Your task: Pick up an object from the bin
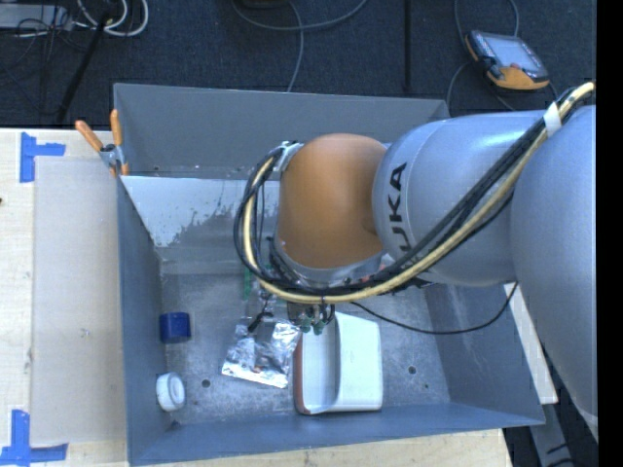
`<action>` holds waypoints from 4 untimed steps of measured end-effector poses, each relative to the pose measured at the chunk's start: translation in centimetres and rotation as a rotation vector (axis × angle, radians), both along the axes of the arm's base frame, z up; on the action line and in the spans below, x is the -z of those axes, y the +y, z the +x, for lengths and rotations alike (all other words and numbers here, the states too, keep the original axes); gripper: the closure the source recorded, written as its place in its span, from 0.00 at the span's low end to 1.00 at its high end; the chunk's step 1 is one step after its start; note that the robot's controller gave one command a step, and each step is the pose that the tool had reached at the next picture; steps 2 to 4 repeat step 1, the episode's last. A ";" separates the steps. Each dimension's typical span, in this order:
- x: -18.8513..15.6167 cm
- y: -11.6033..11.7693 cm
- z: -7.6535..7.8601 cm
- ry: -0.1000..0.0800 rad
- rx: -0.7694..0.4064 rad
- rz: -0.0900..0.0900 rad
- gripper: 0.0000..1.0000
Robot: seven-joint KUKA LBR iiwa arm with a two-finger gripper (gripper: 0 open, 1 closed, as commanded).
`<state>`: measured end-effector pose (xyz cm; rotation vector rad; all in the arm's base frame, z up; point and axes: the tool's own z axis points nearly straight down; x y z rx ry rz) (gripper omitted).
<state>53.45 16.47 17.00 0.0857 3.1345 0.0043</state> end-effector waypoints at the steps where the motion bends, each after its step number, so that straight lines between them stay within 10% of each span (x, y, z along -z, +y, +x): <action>1: -6.5 0.9 -1.0 -0.001 -0.005 0.000 1.00; 4: -6.5 0.9 -1.0 -0.001 -0.005 0.000 1.00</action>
Offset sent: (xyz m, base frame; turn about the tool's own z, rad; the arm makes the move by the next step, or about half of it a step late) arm -0.0114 0.0080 0.0608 -0.0018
